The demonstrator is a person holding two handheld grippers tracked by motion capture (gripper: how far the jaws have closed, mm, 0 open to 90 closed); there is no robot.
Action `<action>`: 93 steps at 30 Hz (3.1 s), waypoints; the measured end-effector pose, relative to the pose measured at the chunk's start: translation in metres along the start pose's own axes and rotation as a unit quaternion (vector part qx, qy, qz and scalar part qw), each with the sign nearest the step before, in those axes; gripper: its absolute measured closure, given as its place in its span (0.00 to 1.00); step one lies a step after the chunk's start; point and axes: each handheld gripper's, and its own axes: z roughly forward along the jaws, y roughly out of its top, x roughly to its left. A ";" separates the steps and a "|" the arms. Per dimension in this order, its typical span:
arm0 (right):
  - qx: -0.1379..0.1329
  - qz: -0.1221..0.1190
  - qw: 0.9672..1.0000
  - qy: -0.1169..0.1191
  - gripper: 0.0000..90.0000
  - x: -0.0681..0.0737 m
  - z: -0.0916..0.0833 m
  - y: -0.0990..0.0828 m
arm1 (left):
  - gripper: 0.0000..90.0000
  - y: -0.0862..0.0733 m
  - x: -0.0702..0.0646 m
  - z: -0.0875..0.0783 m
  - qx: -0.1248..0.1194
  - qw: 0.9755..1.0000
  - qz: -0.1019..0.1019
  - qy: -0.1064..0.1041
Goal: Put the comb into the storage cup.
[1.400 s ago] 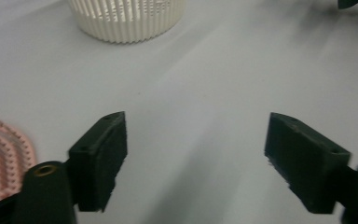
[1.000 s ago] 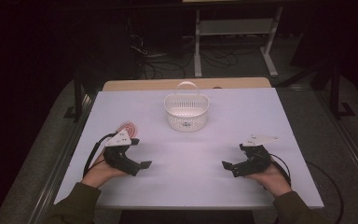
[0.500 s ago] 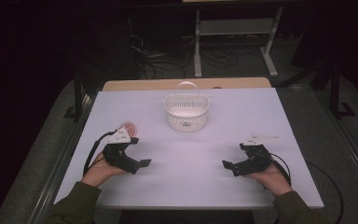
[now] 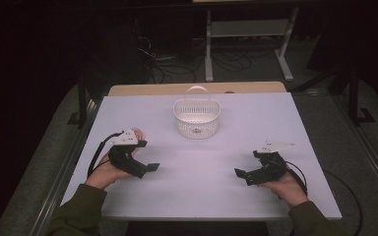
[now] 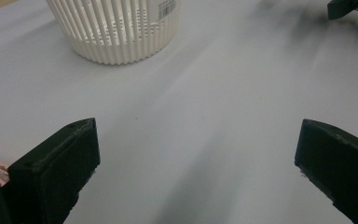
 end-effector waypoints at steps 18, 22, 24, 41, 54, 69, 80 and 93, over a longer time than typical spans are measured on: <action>0.003 0.000 1.000 0.001 0.00 0.001 0.001 0.000 | 0.00 0.013 0.013 -0.005 -0.015 1.000 0.002 0.023; 0.003 -0.001 1.000 0.002 0.00 0.002 0.001 0.000 | 0.00 0.014 0.016 -0.010 -0.020 0.999 0.000 0.031; 0.003 0.000 1.000 0.002 0.00 0.001 0.000 0.000 | 0.00 0.013 0.018 -0.013 -0.023 0.999 -0.002 0.036; 0.002 0.000 1.000 0.001 0.00 0.001 0.000 0.000 | 0.00 0.003 0.032 -0.030 -0.017 0.997 -0.019 0.069; 0.000 0.000 1.000 0.001 0.00 0.001 0.000 0.000 | 0.00 -0.007 0.041 -0.042 -0.015 0.995 -0.034 0.093; 0.000 0.000 1.000 0.001 0.00 0.001 0.000 0.000 | 0.00 -0.021 0.053 -0.056 -0.014 0.991 -0.056 0.119; 0.000 0.000 1.000 0.000 0.00 0.001 0.000 0.000 | 0.00 -0.031 0.062 -0.066 -0.016 0.988 -0.072 0.139; 0.000 0.001 1.000 0.000 0.00 0.001 0.000 0.000 | 0.00 -0.037 0.066 -0.070 -0.007 0.986 -0.082 0.147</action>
